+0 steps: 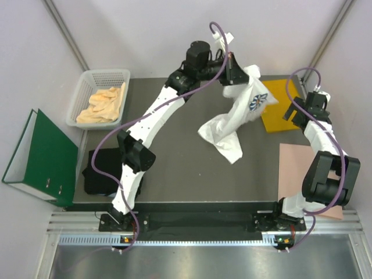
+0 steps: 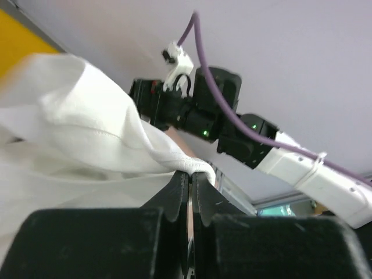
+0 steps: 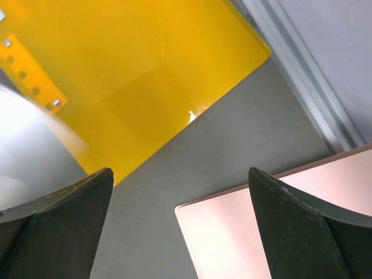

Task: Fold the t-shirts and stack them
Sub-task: Flatten out the tshirt

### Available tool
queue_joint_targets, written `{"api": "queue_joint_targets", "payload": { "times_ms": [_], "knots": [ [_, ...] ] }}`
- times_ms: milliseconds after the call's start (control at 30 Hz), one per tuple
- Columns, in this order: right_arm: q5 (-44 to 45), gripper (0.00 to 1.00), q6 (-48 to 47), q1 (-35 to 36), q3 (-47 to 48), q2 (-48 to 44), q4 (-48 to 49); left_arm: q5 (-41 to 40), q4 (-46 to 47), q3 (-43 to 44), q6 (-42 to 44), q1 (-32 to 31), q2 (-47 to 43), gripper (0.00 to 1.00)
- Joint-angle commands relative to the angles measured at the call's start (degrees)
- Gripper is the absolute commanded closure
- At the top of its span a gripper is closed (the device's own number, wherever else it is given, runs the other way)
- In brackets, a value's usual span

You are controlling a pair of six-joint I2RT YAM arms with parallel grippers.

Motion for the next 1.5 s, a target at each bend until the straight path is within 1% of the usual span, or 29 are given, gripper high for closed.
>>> {"api": "queue_joint_targets", "payload": {
  "times_ms": [0,33,67,100,133,167,200,233,267,333,367,433,467,500,533,567,600,633,700,767,800,833,867,933,1000,1167,1333,1467],
  "knots": [
    [-1.9,0.00,1.6,0.4,-1.9,-2.7,2.5,-4.0,9.5,-1.6,-3.2,7.6,-13.9,1.00],
    [-2.3,0.00,1.8,0.4,-2.1,-2.5,2.6,-5.8,8.7,-4.0,-1.2,8.8,-19.0,1.00],
    [-2.6,0.00,2.0,0.5,-2.3,-2.5,2.8,-7.5,7.7,-10.3,-0.2,11.6,-21.8,1.00],
    [-3.0,0.00,2.3,0.6,-2.5,-2.4,2.8,-9.3,7.0,-14.0,0.7,13.1,-24.6,1.00],
    [-3.3,0.00,2.4,0.6,-2.7,-2.3,3.0,-11.7,6.2,-17.8,1.8,14.6,-29.5,1.00],
    [-3.8,0.00,2.5,1.0,-2.8,-2.3,3.0,-12.2,4.9,-25.9,2.5,17.5,-31.7,1.00],
    [-3.9,0.00,2.5,1.1,-3.1,-2.2,3.2,-13.1,3.8,-29.9,3.2,18.6,-33.9,1.00],
    [-4.0,0.00,2.4,1.3,-3.2,-2.1,3.5,-15.1,2.7,-34.0,4.7,19.3,-38.0,1.00],
    [-4.1,0.00,2.6,1.8,-3.3,-1.9,3.6,-16.7,1.5,-42.3,5.8,20.0,-39.9,1.00],
    [-4.4,0.01,2.5,2.2,-3.2,-1.3,3.7,-19.3,-2.6,-50.5,7.8,20.1,-44.4,1.00],
    [-4.3,0.00,2.4,2.7,-3.0,-0.9,3.6,-21.0,-4.0,-58.3,7.8,20.2,-45.5,1.00],
    [-4.6,0.00,2.2,3.2,-2.4,0.0,3.2,-22.8,-7.5,-65.8,8.1,20.3,-48.4,1.00],
    [-4.6,0.00,2.0,3.9,-2.3,0.3,3.0,-25.2,-8.8,-72.5,7.8,20.5,-49.2,1.00],
    [-4.6,0.00,1.8,4.4,-1.6,0.7,2.8,-28.6,-10.6,-73.9,8.4,20.9,-49.6,1.00],
    [-4.5,0.00,1.7,4.9,-1.3,1.2,2.4,-31.9,-17.4,-74.4,8.6,21.2,-49.9,1.00],
    [-4.6,0.00,1.4,6.0,-1.0,1.5,1.8,-34.3,-20.0,-73.8,9.1,22.8,-49.9,1.00],
    [-4.6,0.00,1.2,6.7,-0.7,1.5,1.2,-38.1,-21.7,-73.5,9.8,23.0,-49.7,1.00],
    [-4.6,0.00,0.8,7.5,-0.5,1.7,1.0,-41.7,-26.0,-72.8,10.5,23.2,-49.2,1.00],
    [-4.6,0.00,0.6,10.4,-0.3,1.8,0.1,-44.2,-29.1,-71.0,10.9,23.4,-48.4,1.00],
    [-5.7,0.00,0.8,13.4,-0.3,2.1,-0.3,-44.9,-33.2,-69.3,10.9,23.4,-47.1,1.00],
    [-6.6,0.00,1.1,14.0,-0.2,2.1,-0.4,-45.2,-33.9,-69.2,10.8,23.4,-46.9,1.00],
    [-7.7,0.00,1.3,16.3,-0.1,2.7,-0.4,-45.4,-34.5,-69.2,10.7,23.3,-46.8,1.00],
    [-10.6,0.00,1.5,18.6,0.3,3.2,-0.1,-45.3,-35.1,-69.9,10.7,23.4,-46.9,1.00],
    [-13.3,0.00,2.4,20.6,1.2,5.3,0.2,-45.8,-35.9,-70.9,11.1,23.4,-47.6,1.00],
    [-17.9,0.00,4.0,23.3,3.1,7.3,0.5,-46.1,-37.0,-72.4,11.1,23.4,-48.1,1.00],
    [-24.0,0.00,4.2,28.7,11.1,18.2,-2.3,-47.7,-37.8,-74.6,11.5,23.4,-49.6,1.00],
    [-26.0,0.00,4.2,32.0,15.9,25.8,-4.0,-48.1,-37.9,-74.5,12.2,23.4,-49.3,1.00],
    [-28.0,0.02,4.6,33.6,18.3,28.4,-4.8,-48.8,-38.2,-74.5,12.7,23.4,-48.9,1.00]
  ]
}}
